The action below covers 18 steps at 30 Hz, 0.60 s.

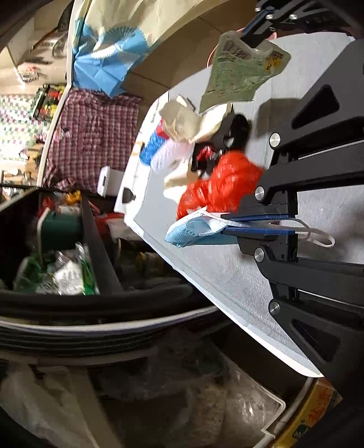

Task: Collect trash
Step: 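Carry the mask and green packet over the pink bucket with both tools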

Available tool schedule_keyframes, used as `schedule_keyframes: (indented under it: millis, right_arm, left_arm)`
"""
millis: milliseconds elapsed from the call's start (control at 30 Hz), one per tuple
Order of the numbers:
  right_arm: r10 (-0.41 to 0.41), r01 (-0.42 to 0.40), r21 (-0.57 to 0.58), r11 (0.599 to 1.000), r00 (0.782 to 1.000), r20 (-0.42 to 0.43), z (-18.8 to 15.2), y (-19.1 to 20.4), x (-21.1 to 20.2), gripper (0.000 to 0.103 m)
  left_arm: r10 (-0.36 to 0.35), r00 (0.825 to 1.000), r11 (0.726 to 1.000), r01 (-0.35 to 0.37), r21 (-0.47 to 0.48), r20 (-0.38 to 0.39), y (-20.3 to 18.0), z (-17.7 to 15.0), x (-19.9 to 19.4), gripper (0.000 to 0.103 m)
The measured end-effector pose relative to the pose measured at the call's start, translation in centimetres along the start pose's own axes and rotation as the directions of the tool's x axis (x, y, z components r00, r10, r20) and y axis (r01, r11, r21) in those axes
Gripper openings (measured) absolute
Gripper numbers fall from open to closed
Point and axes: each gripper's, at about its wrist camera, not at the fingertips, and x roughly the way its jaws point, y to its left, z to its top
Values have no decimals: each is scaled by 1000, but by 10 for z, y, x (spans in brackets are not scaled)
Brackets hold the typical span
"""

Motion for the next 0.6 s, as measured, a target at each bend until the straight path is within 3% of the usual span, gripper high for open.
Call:
schedule_keyframes:
  millis: [267,600]
  right_arm:
    - [-47,45,62,997,999,27,11,-32,-23,2]
    - [-139,131,167,977,990,38,27,-92,-42,2]
  left_arm:
    - [-101,995,994,100,52,23,-27,4,-20,4]
    - [-228,974,965,224,136,11,-76,17,-32,4]
